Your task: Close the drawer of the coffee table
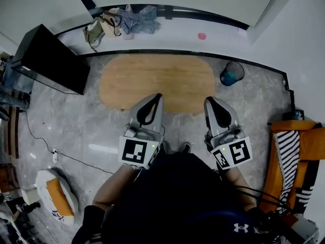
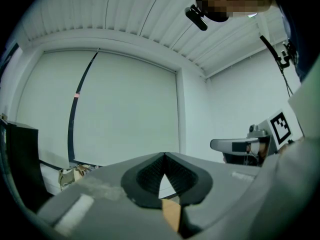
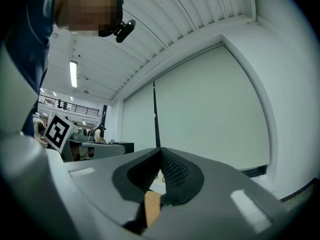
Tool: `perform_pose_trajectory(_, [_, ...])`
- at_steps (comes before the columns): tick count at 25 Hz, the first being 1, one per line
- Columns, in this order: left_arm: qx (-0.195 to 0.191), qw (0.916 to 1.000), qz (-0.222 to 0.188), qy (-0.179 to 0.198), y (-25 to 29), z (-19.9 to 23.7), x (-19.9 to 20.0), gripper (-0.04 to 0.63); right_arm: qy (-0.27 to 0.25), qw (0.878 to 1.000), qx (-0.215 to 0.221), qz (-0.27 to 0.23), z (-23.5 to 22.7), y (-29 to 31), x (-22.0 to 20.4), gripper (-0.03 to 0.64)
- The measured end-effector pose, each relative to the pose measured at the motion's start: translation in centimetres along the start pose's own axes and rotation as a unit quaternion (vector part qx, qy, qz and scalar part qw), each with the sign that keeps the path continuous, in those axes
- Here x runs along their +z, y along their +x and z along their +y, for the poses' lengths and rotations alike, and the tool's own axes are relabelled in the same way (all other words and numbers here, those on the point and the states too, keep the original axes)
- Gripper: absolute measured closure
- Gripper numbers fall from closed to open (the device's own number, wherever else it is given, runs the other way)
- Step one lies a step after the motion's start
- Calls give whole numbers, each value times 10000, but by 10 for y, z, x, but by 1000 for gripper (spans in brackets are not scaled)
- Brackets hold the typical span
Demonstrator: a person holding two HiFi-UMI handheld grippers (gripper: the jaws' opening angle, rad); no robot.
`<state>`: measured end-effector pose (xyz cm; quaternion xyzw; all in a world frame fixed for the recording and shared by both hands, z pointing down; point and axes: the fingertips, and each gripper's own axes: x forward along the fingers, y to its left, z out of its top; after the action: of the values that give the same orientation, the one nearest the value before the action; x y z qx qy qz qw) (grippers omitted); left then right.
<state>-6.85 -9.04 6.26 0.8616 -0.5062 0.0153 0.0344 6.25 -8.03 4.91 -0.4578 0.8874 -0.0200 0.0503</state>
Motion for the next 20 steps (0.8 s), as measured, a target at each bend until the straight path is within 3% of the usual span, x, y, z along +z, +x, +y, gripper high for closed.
perform_pose_trajectory(5, [12, 9999, 38, 140, -3, 0, -3, 594, -10, 10000, 14, 13, 2, -4, -2, 615])
perform_pose_trajectory(20, [5, 10000, 71, 54, -6, -2, -10, 594, 25, 10000, 17, 43, 3, -8, -5, 617])
